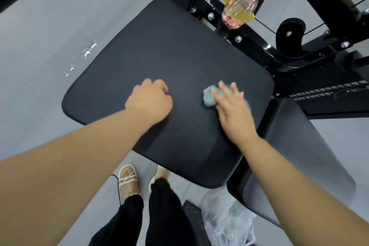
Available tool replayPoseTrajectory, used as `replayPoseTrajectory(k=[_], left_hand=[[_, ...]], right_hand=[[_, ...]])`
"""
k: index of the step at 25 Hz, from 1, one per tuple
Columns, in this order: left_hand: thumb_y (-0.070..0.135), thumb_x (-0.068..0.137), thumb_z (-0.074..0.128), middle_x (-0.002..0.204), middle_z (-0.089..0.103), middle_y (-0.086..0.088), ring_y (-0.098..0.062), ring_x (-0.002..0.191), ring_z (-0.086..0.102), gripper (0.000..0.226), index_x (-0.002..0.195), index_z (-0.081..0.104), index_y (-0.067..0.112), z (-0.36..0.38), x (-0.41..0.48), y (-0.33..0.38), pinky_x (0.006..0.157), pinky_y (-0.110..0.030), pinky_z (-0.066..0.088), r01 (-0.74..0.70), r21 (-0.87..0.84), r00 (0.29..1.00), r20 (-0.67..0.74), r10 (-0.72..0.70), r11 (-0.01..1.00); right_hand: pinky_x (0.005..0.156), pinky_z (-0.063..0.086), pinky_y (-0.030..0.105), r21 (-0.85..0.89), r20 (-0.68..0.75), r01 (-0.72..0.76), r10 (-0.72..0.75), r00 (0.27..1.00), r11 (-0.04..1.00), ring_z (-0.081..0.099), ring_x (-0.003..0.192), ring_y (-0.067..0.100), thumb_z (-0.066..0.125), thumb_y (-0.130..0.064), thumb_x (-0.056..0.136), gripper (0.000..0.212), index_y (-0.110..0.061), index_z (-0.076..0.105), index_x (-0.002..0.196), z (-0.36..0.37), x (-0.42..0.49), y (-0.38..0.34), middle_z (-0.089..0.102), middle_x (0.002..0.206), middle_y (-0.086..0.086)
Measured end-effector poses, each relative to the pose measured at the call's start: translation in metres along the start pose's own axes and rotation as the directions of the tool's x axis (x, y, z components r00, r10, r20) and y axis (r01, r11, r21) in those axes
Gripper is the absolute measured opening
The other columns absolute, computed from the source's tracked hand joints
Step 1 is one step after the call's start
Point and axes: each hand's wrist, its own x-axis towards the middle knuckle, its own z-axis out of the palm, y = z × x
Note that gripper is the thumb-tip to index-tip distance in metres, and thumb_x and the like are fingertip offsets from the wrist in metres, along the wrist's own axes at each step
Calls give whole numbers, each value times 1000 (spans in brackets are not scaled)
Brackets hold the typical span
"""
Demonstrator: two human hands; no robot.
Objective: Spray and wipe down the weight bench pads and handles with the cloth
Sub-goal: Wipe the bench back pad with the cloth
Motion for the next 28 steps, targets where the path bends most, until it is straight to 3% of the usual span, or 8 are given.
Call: replayPoseTrajectory(k=[5, 10, 15, 19, 22, 24, 26, 28], left_hand=[[17, 93, 37, 138, 37, -8, -32, 127, 30, 39, 130, 48, 19, -13, 21, -38, 101, -38, 31, 153, -74, 978, -133, -162, 986], [13, 93, 36, 138, 39, -5, -29, 126, 30, 37, 126, 52, 17, 3, 18, -37, 103, -31, 27, 157, -219, 950, -233, -207, 963], [19, 93, 39, 139, 35, -5, -28, 129, 26, 38, 130, 47, 19, 2, 14, -25, 106, -34, 26, 155, -132, 978, -122, -171, 979], [25, 95, 38, 137, 34, -1, -25, 126, 26, 37, 130, 47, 22, -2, 16, -7, 103, -36, 31, 156, -115, 986, -37, -161, 981], [23, 96, 34, 136, 37, -1, -23, 125, 27, 35, 128, 49, 23, 0, 19, 13, 99, -33, 32, 175, -197, 982, -40, -186, 965], [22, 97, 34, 134, 40, -2, -23, 122, 33, 33, 125, 51, 22, 3, 23, 28, 97, -31, 32, 158, -266, 983, -53, -178, 951], [24, 97, 36, 128, 45, -4, -22, 111, 45, 28, 118, 55, 22, 2, 30, 41, 92, -30, 36, 165, -411, 983, -11, -186, 897], [26, 96, 37, 117, 51, -2, -18, 95, 51, 23, 109, 56, 22, -4, 34, 54, 84, -29, 41, 234, -599, 971, 106, -214, 766]], right_hand=[[115, 1, 45, 45, -60, -328, 330, 942, 944, 9, 144, 34, 39, -14, 98, 44, -18, 38, 142, 15, 74, -39, 25, 154, 4], [110, 25, 47, -42, -5, 235, -235, 972, 971, 39, 132, 37, 53, -20, 83, 47, -19, 55, 130, 53, 15, -129, 48, 141, 4], [109, 28, 44, 98, 202, 676, -679, 706, 731, 45, 129, 33, 42, -15, 84, 46, -24, 58, 126, 23, -15, -70, 52, 137, 2], [103, 31, 61, -20, 61, 223, -222, 973, 975, 40, 129, 44, 43, -10, 90, 42, -15, 53, 130, -3, 55, 9, 49, 139, 12], [106, 26, 59, 24, -14, -193, 194, 981, 981, 34, 132, 46, 59, -2, 83, 47, -10, 55, 129, 7, 75, -21, 46, 141, 15], [98, 39, 57, -72, -2, 140, -140, 990, 988, 47, 122, 45, 74, -2, 65, 60, -11, 61, 123, 21, 55, -53, 55, 133, 14], [102, 35, 53, -12, 142, 478, -472, 870, 878, 48, 123, 41, 76, -4, 62, 63, -16, 62, 122, 20, 29, -58, 56, 132, 11], [104, 32, 55, 140, 125, 458, -474, 872, 878, 48, 124, 39, 67, 2, 69, 55, -17, 63, 120, 2, 30, -31, 55, 132, 10]])
